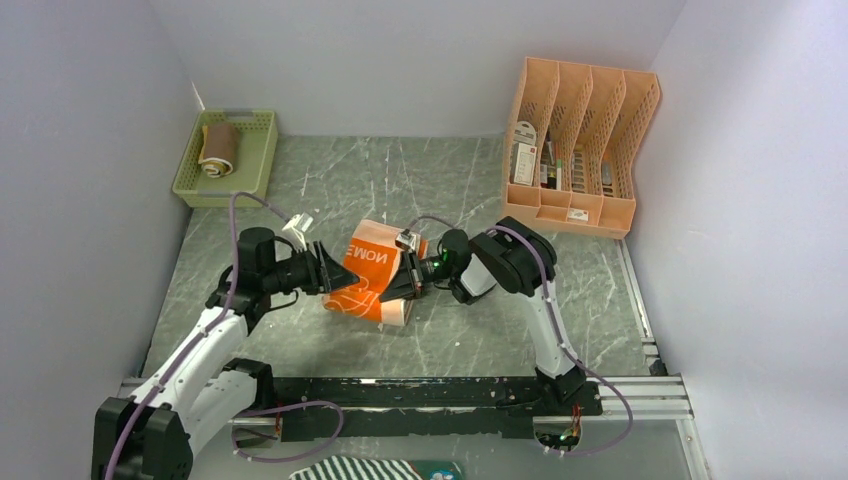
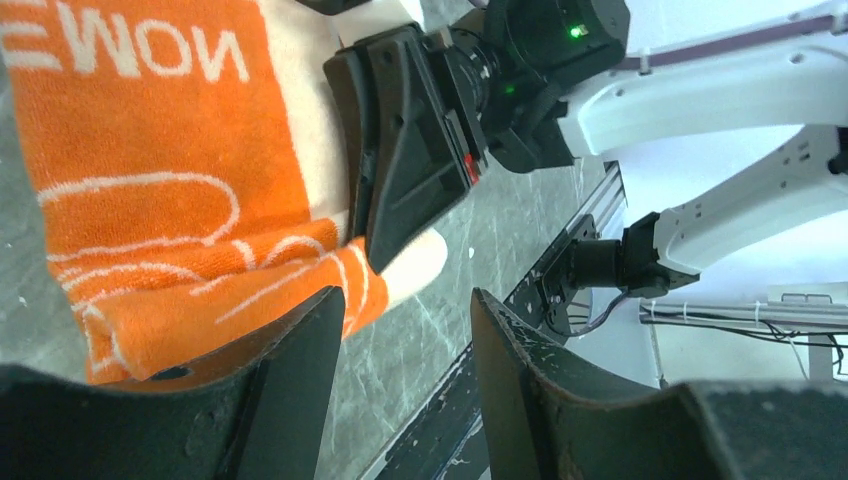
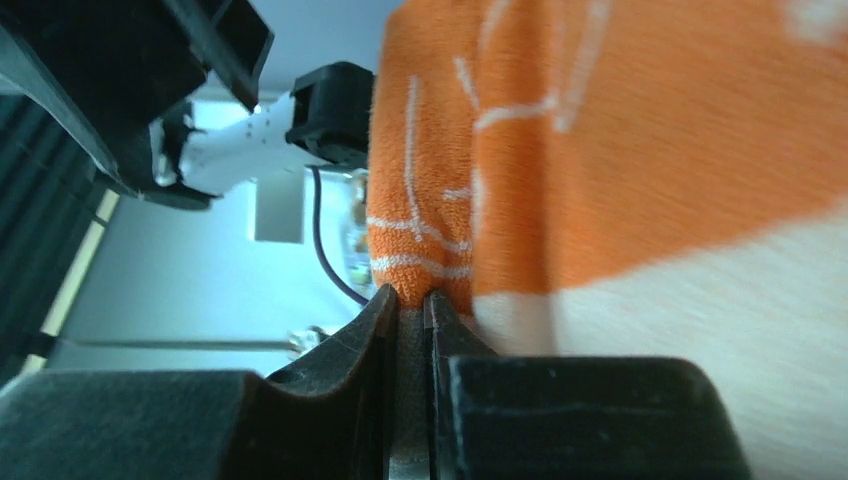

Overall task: Roll the towels
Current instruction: Roll the towel at the center of the board.

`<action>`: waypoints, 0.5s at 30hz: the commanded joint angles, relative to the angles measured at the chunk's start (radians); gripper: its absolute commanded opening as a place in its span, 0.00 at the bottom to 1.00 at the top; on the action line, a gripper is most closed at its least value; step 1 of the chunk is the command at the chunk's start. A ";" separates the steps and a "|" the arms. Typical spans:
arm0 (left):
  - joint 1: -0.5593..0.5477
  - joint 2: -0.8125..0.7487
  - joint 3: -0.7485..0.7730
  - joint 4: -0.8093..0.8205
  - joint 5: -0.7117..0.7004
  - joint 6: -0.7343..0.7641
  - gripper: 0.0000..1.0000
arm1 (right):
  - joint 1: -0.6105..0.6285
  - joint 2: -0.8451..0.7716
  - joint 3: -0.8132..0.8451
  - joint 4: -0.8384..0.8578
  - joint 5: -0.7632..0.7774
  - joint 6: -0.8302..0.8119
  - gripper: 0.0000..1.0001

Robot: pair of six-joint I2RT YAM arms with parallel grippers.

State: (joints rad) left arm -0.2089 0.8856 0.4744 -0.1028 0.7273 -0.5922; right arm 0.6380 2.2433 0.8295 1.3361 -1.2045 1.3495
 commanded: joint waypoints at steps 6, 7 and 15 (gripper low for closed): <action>0.005 0.003 -0.075 0.132 0.044 -0.059 0.60 | -0.042 0.094 0.011 0.480 0.035 0.303 0.00; 0.005 0.006 -0.079 0.139 0.044 -0.063 0.60 | -0.046 0.101 0.009 0.475 0.038 0.298 0.00; -0.010 0.094 -0.164 0.281 -0.003 -0.108 0.59 | -0.052 0.133 -0.002 0.439 0.045 0.246 0.00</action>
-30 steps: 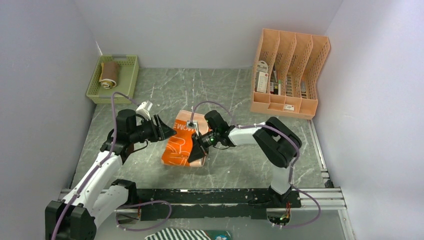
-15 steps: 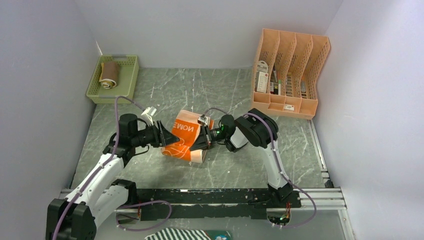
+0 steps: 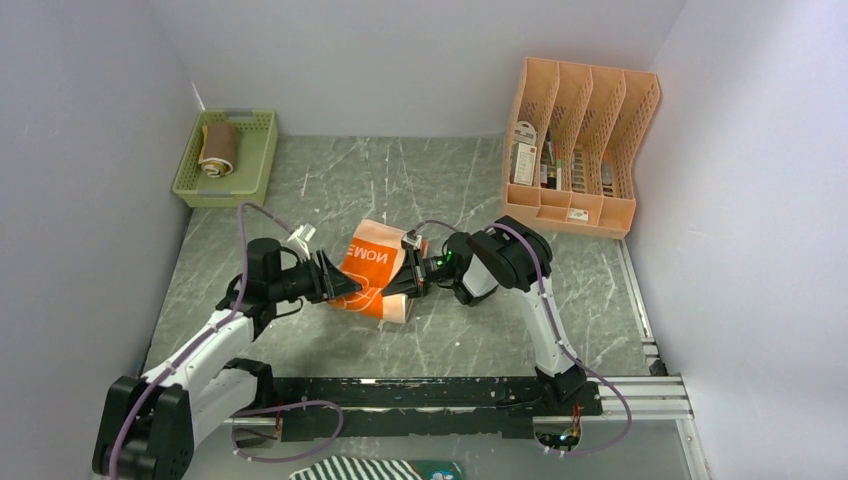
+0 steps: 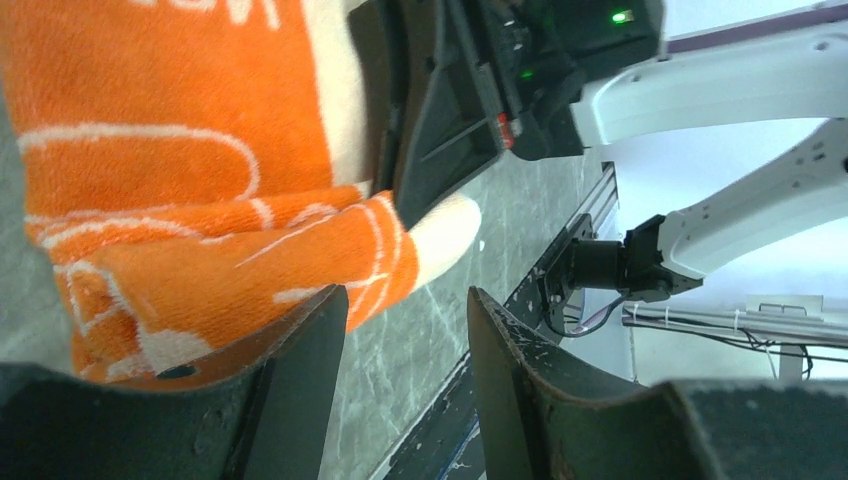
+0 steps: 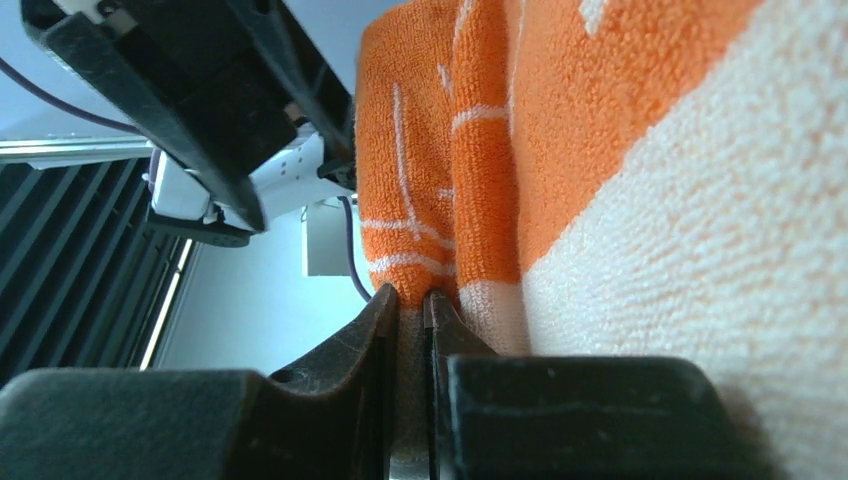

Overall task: Roll the towels
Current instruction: Roll the towel at the center of the board.

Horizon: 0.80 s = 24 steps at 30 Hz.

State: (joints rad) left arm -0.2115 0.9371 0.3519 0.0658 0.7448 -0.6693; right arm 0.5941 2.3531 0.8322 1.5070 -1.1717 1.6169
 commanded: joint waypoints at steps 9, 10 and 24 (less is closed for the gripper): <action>-0.051 0.203 -0.092 0.268 -0.158 -0.002 0.58 | -0.011 -0.007 -0.020 0.188 0.023 -0.143 0.00; -0.055 0.222 -0.095 0.289 -0.165 -0.002 0.57 | -0.010 -0.023 -0.025 0.174 0.028 -0.176 0.00; -0.075 0.370 -0.052 0.335 -0.227 0.041 0.57 | 0.047 -0.586 0.062 -1.187 0.600 -1.442 1.00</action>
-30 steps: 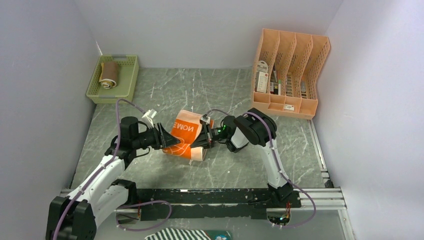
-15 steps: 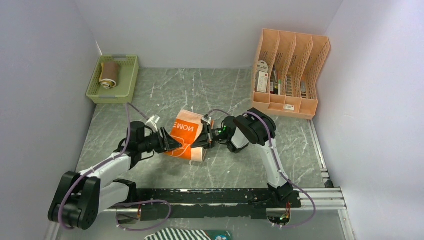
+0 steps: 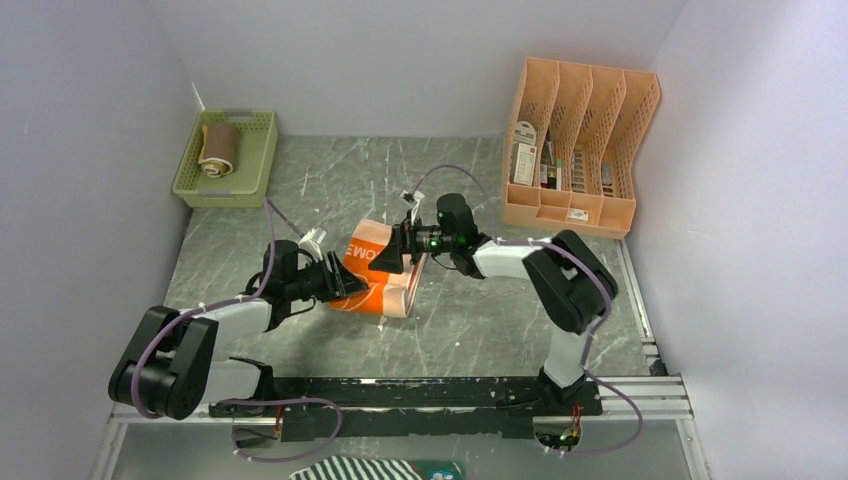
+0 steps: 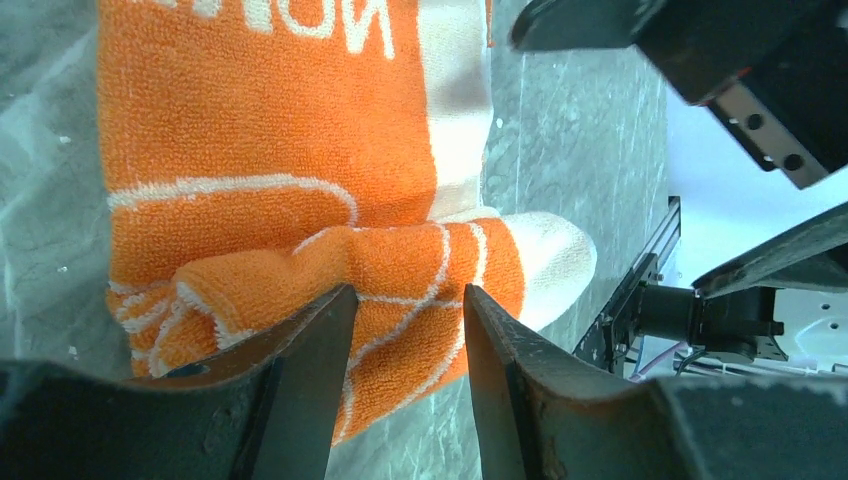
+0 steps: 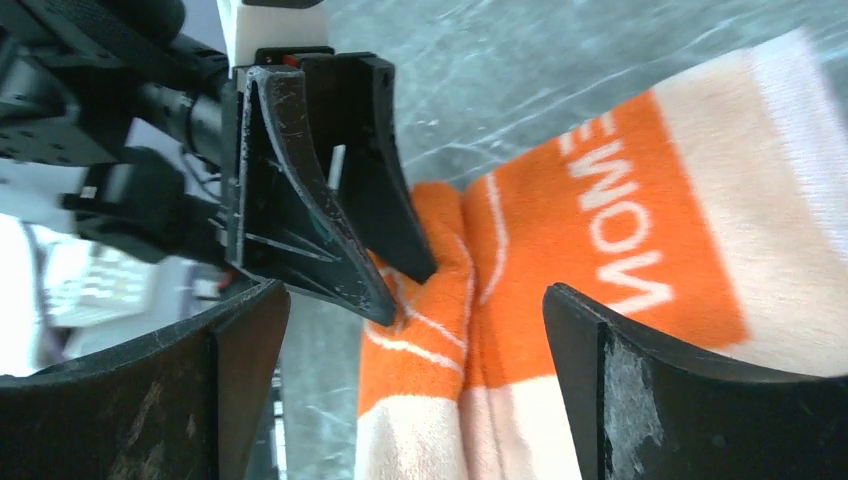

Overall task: Roll the towels
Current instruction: Roll the towel at the center of the board.

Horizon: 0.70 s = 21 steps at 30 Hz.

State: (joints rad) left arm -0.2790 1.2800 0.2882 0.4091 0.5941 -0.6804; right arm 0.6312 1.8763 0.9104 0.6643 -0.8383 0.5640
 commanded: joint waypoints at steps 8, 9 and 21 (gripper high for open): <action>-0.008 0.021 0.026 -0.042 -0.101 0.071 0.57 | 0.017 -0.530 -0.407 0.294 0.653 -0.506 1.00; -0.008 0.023 0.026 -0.044 -0.101 0.072 0.57 | 0.014 -0.508 -0.452 0.401 0.706 -0.455 1.00; -0.008 0.077 0.072 -0.061 -0.075 0.093 0.58 | 0.356 -0.377 -0.470 0.306 0.721 -1.001 0.93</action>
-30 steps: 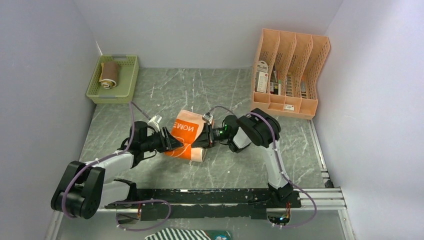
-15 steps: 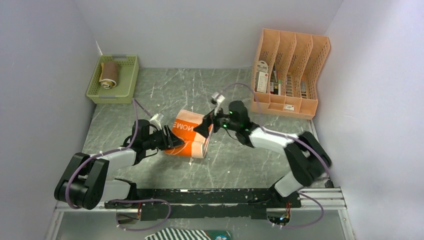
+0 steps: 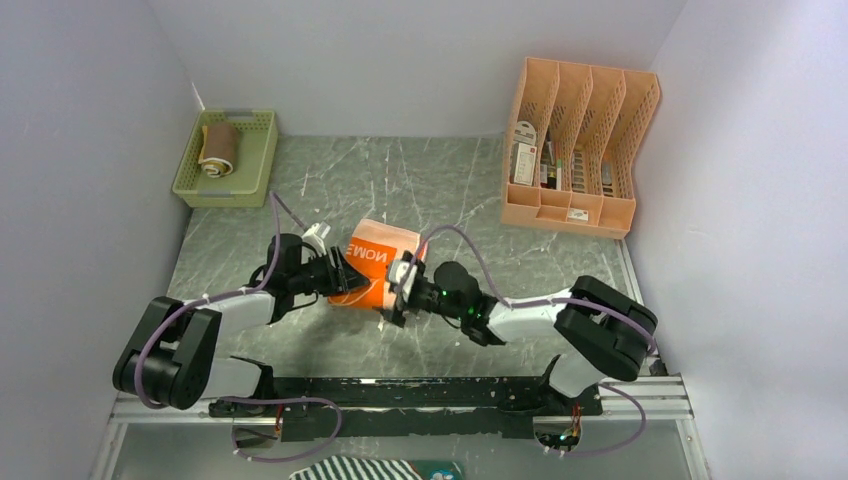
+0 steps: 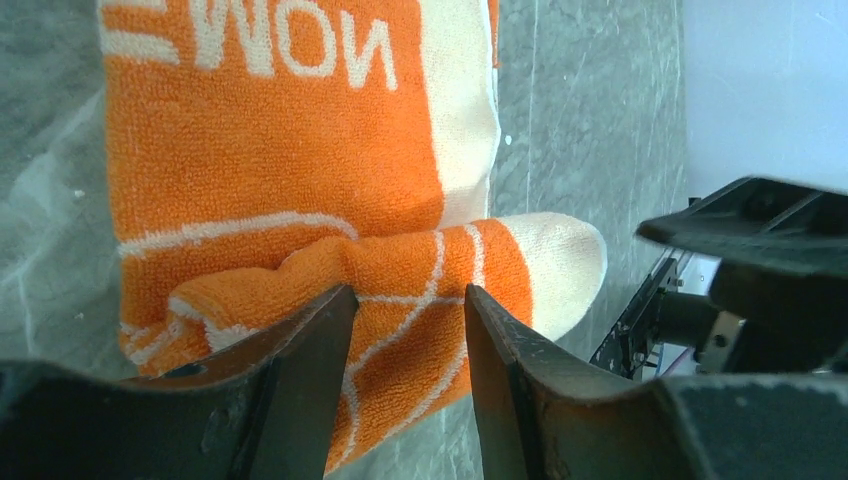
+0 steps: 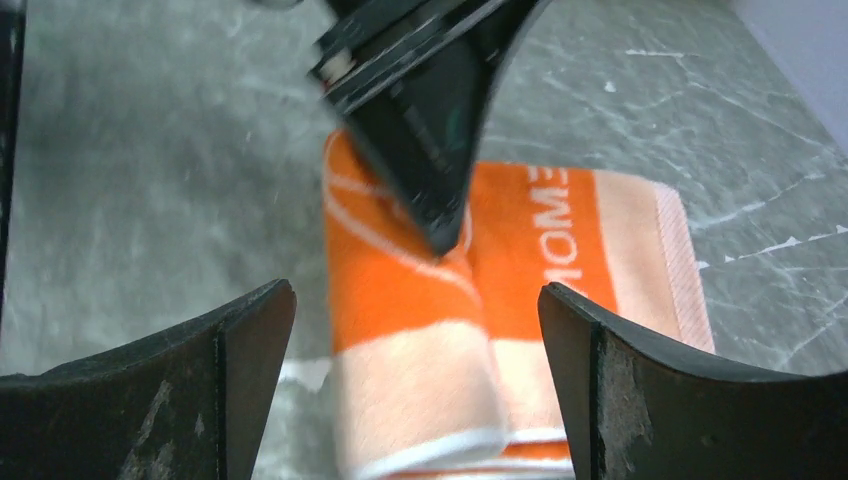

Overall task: Roll the towels
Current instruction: Roll the towel at the center of the board.

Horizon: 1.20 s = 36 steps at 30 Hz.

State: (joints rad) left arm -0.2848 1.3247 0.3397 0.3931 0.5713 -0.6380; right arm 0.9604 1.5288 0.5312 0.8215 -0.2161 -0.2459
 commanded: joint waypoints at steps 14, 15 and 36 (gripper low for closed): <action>-0.002 0.084 0.055 -0.073 -0.020 0.084 0.59 | 0.093 0.079 0.021 -0.060 0.060 -0.412 0.94; -0.002 0.083 0.061 -0.081 -0.020 0.089 0.59 | 0.094 0.088 0.036 -0.078 0.044 -0.411 0.93; -0.003 0.019 0.136 -0.197 -0.021 0.118 0.59 | 0.034 0.256 0.188 -0.305 -0.065 -0.186 0.69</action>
State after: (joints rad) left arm -0.2855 1.3594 0.4492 0.2459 0.5758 -0.5461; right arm 1.0138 1.7535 0.7025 0.5686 -0.2768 -0.4961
